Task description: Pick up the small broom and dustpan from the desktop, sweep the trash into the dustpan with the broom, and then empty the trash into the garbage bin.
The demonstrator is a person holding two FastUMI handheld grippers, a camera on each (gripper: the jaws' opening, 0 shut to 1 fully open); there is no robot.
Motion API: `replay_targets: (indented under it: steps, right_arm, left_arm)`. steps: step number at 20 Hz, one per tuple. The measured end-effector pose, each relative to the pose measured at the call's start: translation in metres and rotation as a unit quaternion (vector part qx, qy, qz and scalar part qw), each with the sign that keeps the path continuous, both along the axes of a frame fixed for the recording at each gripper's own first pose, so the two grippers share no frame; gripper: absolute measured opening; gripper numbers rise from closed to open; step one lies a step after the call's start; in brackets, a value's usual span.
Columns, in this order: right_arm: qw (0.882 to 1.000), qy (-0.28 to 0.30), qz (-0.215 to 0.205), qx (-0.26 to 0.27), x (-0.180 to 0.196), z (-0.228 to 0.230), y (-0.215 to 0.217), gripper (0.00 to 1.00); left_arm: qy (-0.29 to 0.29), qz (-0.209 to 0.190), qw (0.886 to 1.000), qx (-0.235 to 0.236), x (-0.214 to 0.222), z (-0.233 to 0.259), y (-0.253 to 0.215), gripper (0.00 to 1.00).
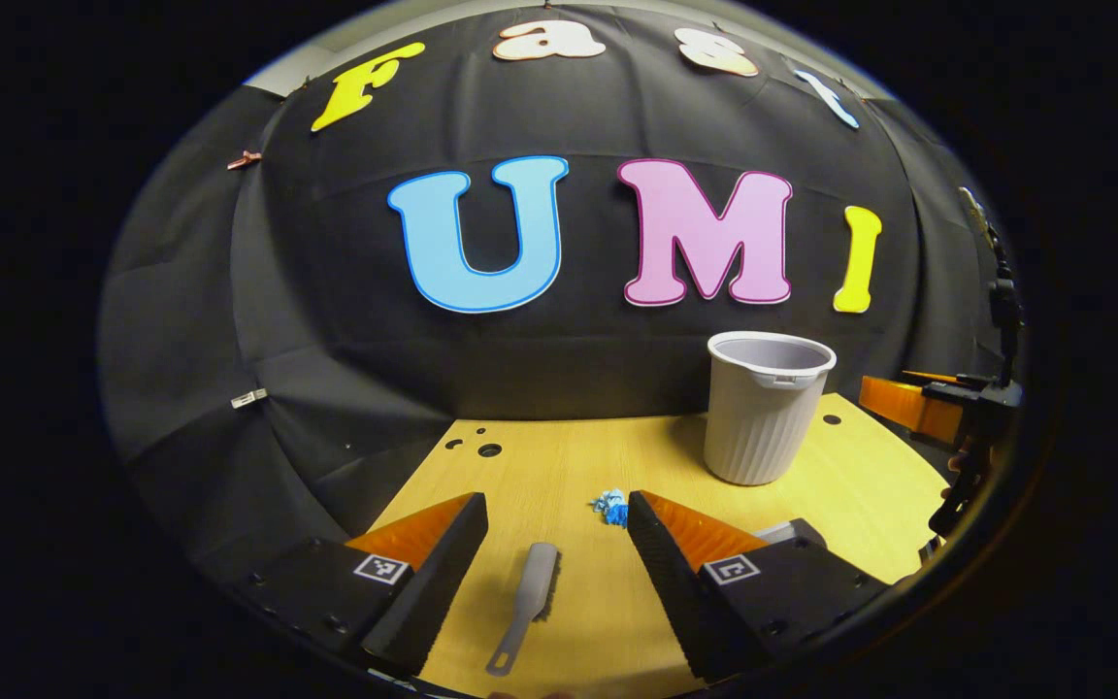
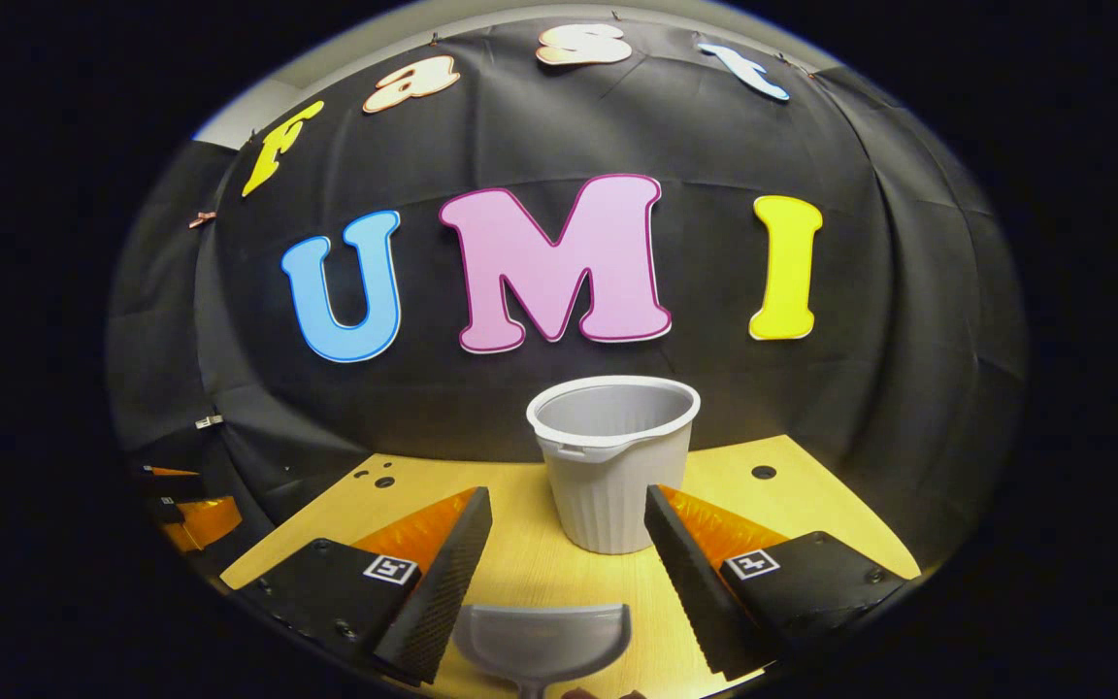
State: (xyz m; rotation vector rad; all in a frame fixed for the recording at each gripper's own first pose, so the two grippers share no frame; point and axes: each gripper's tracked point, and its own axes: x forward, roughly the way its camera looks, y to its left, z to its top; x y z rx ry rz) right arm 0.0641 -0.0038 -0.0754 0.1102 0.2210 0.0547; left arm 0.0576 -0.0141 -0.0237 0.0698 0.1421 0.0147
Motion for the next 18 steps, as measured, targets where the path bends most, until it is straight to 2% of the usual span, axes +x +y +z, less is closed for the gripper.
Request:
replay_targets:
  steps: [4,6,7,10,18]
  right_arm:
    - [1.0,0.017,-0.015,-0.018,-0.013,-0.007,0.007,0.99]
    - [0.999,0.036,-0.021,-0.034,-0.019,-0.014,0.014,0.99]
    - [0.998,0.048,-0.023,-0.036,-0.023,-0.021,0.019,0.99]
    - [0.996,0.068,-0.018,-0.048,-0.027,-0.036,0.028,0.99]
    - [0.993,0.105,-0.013,-0.057,-0.031,-0.067,0.035,0.99]
  left_arm:
    - [0.031,-0.024,0.999,0.008,0.004,-0.024,0.012,0.98]
    - [0.085,-0.031,0.996,0.009,0.006,-0.054,0.026,0.98]
    - [0.126,-0.033,0.991,0.0,0.007,-0.078,0.032,0.97]
    - [0.2,-0.041,0.979,-0.017,0.008,-0.122,0.042,0.98]
    - [0.339,-0.037,0.94,-0.031,0.01,-0.208,0.055,0.98]
